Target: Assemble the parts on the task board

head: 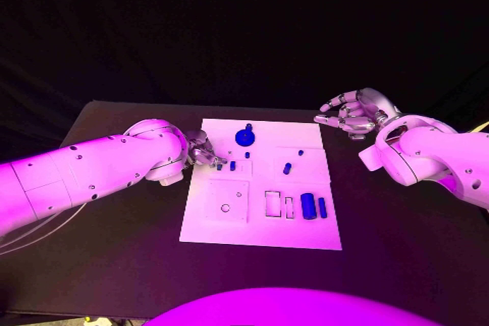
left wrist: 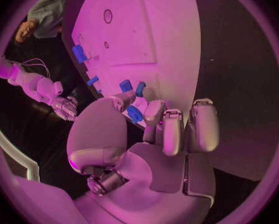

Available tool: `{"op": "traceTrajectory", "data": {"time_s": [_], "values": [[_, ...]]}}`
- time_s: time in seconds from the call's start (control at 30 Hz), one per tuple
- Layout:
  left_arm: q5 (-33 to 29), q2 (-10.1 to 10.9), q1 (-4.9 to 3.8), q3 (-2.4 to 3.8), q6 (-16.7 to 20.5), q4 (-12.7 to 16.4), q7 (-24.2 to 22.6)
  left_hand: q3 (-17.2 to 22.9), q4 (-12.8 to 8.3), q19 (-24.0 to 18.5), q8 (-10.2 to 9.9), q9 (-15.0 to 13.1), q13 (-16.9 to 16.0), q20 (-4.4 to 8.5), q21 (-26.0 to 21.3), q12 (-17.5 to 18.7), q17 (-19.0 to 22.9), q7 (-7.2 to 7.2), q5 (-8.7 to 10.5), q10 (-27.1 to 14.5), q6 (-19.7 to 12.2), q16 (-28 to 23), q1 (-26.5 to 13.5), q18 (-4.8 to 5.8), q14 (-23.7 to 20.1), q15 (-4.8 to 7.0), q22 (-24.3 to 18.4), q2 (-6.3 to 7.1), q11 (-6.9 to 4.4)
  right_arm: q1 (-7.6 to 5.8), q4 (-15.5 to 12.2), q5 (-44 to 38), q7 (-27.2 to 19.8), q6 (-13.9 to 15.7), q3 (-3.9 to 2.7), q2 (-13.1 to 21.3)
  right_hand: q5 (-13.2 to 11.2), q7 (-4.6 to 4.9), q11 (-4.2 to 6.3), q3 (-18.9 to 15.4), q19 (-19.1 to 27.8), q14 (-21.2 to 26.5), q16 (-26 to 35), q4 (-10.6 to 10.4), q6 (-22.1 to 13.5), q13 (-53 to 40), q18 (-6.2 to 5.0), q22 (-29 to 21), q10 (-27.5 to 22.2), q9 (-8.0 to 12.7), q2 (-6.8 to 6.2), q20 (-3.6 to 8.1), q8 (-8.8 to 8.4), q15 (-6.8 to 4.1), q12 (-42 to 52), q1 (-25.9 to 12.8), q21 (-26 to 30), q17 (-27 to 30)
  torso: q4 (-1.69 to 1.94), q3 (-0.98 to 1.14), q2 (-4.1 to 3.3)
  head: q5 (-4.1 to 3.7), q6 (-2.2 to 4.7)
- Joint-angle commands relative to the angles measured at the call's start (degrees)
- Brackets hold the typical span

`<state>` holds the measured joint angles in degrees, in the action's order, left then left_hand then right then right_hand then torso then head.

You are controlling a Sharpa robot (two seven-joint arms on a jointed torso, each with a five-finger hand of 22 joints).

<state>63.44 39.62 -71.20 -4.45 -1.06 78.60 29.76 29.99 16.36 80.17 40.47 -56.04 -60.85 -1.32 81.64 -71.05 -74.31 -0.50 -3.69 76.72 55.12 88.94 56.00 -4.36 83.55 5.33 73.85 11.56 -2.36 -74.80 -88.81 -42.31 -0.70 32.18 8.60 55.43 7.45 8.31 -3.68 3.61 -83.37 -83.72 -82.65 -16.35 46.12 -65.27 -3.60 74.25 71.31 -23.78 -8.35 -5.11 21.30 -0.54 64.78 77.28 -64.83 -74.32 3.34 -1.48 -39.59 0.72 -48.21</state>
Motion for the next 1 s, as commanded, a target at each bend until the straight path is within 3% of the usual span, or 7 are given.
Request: {"op": "traceTrajectory", "data": {"time_s": [0.03,0.27,0.57,0.8,0.9,0.93,1.0], "values": [[-0.85,0.04,0.06,0.05,0.56,0.12,-0.15,-1.54,0.18,0.53,-0.06,-1.02,-1.05,0.53,0.79,-0.63,-14.8,-0.26,-0.87,1.36,0.62,0.55,-0.92,0.85,6.19,0.38,0.85,0.8,-0.54,0.03,-0.05,-0.09,-0.16,-0.08,-0.01,-0.05,0.55,-0.11,0.27,-2.15,0.36,-3.59,0.52,-0.33,-0.35,0.33,-1.19,2.65,-0.87,-0.83,1.47,0.34,1.04,-0.47,-0.58,-1.5,0.94,-5.45,0.0,0.01,0.03,-0.01,-0.07],[-3.66,0.17,0.07,0.46,2.0,0.35,-0.52,-4.78,0.44,0.52,-0.23,-1.02,-1.02,0.55,0.74,-0.58,-14.71,-0.24,-0.86,1.3,0.58,0.49,-2.85,0.84,6.16,0.39,0.84,0.21,-0.56,0.03,-0.01,-0.09,-0.2,-0.1,-0.01,-0.14,0.55,-0.1,0.26,-2.22,0.32,-3.59,0.54,-0.34,-0.37,0.28,-1.17,2.71,-0.83,-0.83,1.51,0.34,1.04,-0.46,-0.51,-1.66,0.83,-5.44,-0.03,0.03,0.0,0.01,0.02],[-7.98,1.26,0.05,2.24,5.52,1.22,-3.62,-7.04,0.32,-1.4,-1.1,-0.91,2.18,0.34,-0.92,1.84,-12.98,-0.82,-1.27,-0.94,-1.18,-0.56,-2.84,0.2,5.6,0.07,-2.1,-0.79,-0.06,0.04,0.05,-0.09,-0.27,-0.07,-0.01,-0.16,0.57,-0.1,0.25,-2.32,0.32,-3.6,0.54,-0.35,-0.39,0.35,-1.17,2.69,-0.88,-0.83,1.64,0.34,1.04,-0.46,-0.56,-1.92,0.89,-5.46,0.01,0.05,0.07,-0.14,0.13],[-8.53,1.78,-0.1,3.19,10.61,1.79,-12.09,-7.59,-0.26,-12.28,-7.04,2.55,20.97,-2.78,-11.24,16.3,-2.74,-5.63,-1.89,-18.09,-10.7,-7.58,6.31,-3.03,0.62,-3.7,-17.7,-2.85,4.3,0.04,0.19,-0.09,-0.38,0.11,-0.01,-0.18,0.58,-0.09,0.24,-2.35,0.42,-3.54,0.7,-0.31,-0.42,0.65,-1.24,2.49,-1.13,-0.83,1.7,0.33,1.03,-0.45,-0.86,-2.0,1.29,-5.27,-0.03,0.04,0.05,-0.55,0.72],[-6.55,1.31,-0.12,3.26,11.34,1.74,-16.75,-3.96,-1.2,-16.93,-9.76,6.24,22.4,-4.32,-16.27,17.38,2.1,-8.02,-1.87,-23.37,-14.33,-10.78,13.8,-4.33,-2.71,-5.6,-24.31,-2.03,6.44,0.04,0.26,-0.08,-0.53,0.23,-0.01,-0.21,0.61,-0.08,0.24,-2.33,0.48,-3.52,0.75,-0.2,-0.48,1.03,-1.27,2.39,-1.46,-0.83,1.76,0.33,1.02,-0.44,-1.26,-1.87,1.49,-5.21,-0.05,-0.01,-0.01,-0.73,1.07],[-5.41,1.04,-0.12,3.25,11.64,1.63,-18.73,-1.12,-2.86,-23.34,-11.08,8.1,24.68,-4.9,-22.7,21.06,8.87,-8.98,-1.9,-28.23,-15.25,-16.07,18.19,-5.96,-7.85,-6.51,-32.58,-1.44,7.21,0.04,0.29,-0.08,-0.61,0.3,-0.01,-0.22,0.63,-0.06,0.23,-2.26,0.58,-3.45,0.93,-0.1,-0.54,2.21,-1.33,2.22,-2.45,-0.83,1.87,0.32,1.0,-0.43,-2.5,-1.66,1.85,-5.02,-0.02,-0.02,-0.02,-0.79,1.2],[-2.64,0.38,-0.11,3.14,12.22,1.23,-22.47,2.53,-4.71,-24.72,-12.99,10.98,27.77,-5.89,-24.9,24.3,13.03,-9.76,-1.64,-29.89,-16.01,-19.14,21.97,-6.05,-11.27,-7.2,-34.29,-0.41,8.23,0.04,0.35,-0.07,-0.78,0.43,-0.01,-0.25,0.64,-0.05,0.22,-2.08,0.84,-3.35,1.14,0.07,-0.6,5.08,-1.48,1.76,-4.7,-0.84,2.15,0.29,1.03,-0.41,-5.49,-0.97,2.81,-4.85,-0.01,-0.05,-0.04,-0.92,1.35]]}}
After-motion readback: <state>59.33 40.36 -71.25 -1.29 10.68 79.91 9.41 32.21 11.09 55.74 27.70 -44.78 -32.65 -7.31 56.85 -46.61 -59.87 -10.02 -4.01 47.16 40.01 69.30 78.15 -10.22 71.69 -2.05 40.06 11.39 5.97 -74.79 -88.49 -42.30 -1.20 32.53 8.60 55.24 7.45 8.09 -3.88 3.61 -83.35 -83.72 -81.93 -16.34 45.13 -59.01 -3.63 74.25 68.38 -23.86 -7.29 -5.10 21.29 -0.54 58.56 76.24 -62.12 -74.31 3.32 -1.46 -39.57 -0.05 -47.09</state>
